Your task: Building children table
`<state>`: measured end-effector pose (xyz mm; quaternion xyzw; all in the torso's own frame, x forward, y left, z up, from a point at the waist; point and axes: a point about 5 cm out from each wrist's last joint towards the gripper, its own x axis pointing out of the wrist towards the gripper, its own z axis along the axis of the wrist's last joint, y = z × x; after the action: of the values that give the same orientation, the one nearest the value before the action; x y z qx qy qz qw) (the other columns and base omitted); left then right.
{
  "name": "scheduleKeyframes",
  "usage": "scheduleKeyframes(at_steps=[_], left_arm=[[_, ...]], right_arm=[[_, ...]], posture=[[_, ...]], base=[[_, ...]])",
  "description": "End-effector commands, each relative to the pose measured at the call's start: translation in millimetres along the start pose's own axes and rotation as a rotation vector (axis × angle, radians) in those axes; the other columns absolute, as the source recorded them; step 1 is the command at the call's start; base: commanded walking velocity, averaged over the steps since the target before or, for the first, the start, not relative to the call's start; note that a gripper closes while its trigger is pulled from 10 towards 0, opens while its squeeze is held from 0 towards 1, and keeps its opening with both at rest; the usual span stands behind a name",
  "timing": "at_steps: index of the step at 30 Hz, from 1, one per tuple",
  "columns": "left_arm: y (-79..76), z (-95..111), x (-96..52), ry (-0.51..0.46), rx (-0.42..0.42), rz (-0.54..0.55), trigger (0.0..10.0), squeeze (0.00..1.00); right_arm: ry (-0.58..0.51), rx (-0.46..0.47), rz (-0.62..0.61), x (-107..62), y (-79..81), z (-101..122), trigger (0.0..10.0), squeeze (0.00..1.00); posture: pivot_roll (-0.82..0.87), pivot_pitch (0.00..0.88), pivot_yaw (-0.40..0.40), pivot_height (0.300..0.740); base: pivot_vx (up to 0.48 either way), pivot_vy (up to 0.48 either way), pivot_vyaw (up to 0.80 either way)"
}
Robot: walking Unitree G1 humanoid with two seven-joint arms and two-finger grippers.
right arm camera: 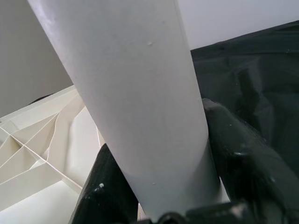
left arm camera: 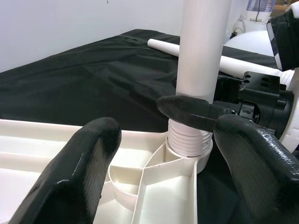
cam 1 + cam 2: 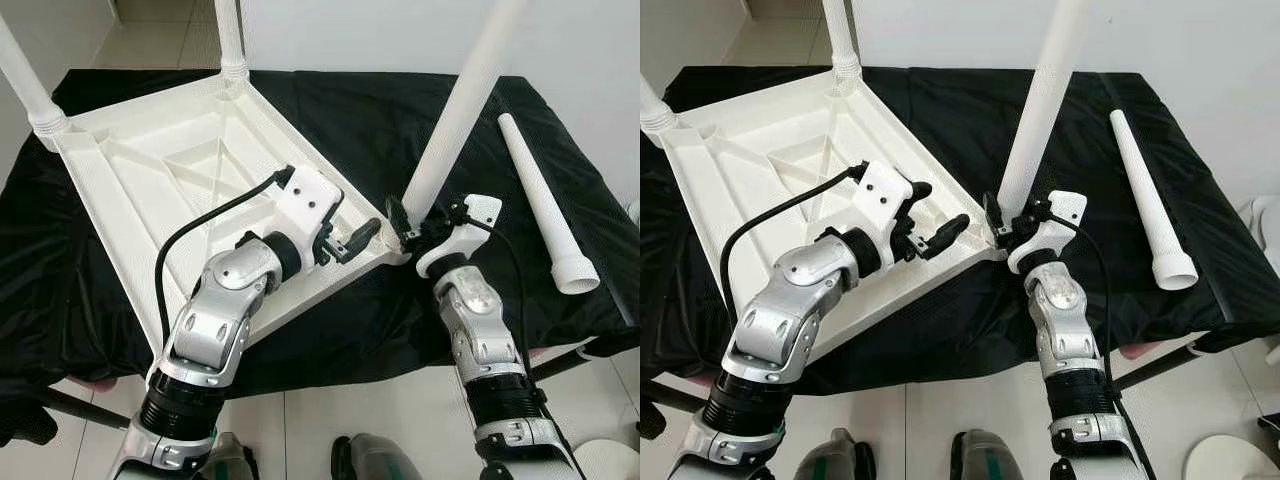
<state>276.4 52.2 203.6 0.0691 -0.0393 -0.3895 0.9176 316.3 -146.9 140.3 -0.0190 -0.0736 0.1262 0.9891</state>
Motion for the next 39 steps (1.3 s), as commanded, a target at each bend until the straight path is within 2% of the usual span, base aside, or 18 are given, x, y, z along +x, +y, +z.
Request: scheduleKeyframes(at_steps=[1, 10, 23, 39], left_arm=[[0.2, 5.2, -0.9, -0.014, 0.009, 0.033, 10.0, 0.00], [-0.2, 4.9, -1.3, -0.014, 0.005, 0.032, 10.0, 0.00], [-1.2, 6.0, -1.1, -0.016, 0.004, 0.030, 10.0, 0.00], [-2.5, 7.0, -0.2, -0.023, -0.001, 0.029, 10.0, 0.00]], right_arm=[[0.160, 0.018, -0.004, -8.4, 1.6, -29.3, 10.0, 0.00], [0.162, 0.018, -0.003, -10.6, 4.3, -30.7, 10.0, 0.00], [0.147, 0.004, -0.058, -3.1, 10.3, -20.6, 10.0, 0.00], [0.123, 0.021, -0.258, -6.5, 20.5, -19.4, 10.0, 0.00]], posture=[[-0.11, 0.071, -0.004, 0.740], [-0.11, 0.072, -0.003, 0.740], [-0.11, 0.073, -0.007, 0.740], [-0.11, 0.071, -0.015, 0.740]], base=[[0.000, 0.000, 0.00], [0.000, 0.000, 0.00], [0.000, 0.000, 0.00], [0.000, 0.000, 0.00]])
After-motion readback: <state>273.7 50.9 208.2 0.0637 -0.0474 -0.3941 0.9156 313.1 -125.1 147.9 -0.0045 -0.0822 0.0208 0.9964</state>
